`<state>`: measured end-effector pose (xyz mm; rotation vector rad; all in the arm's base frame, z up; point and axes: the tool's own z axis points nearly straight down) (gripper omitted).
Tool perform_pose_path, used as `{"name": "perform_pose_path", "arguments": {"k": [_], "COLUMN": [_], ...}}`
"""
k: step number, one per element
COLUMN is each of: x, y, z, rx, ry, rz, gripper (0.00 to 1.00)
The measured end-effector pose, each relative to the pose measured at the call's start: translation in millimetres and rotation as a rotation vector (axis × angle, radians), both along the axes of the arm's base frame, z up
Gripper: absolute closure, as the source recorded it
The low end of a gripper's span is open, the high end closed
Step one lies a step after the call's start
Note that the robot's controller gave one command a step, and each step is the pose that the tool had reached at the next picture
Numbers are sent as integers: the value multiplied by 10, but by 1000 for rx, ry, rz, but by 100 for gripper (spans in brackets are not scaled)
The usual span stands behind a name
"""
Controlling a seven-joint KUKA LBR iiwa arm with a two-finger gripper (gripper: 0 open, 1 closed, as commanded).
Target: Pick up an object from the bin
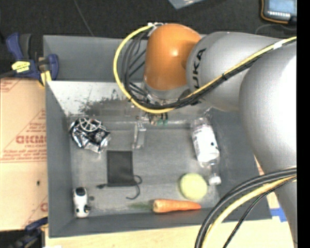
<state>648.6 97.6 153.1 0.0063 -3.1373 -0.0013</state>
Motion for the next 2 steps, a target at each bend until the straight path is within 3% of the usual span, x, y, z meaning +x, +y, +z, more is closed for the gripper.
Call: {"name": "perform_pose_path", "arguments": {"k": [1,2], "x": [18,-146], "y": [-3,166], "z": [54,-56], "rx": [1,-1], "ry": [-8,-6], "rz": [-2,77], "gripper": [0,0]}}
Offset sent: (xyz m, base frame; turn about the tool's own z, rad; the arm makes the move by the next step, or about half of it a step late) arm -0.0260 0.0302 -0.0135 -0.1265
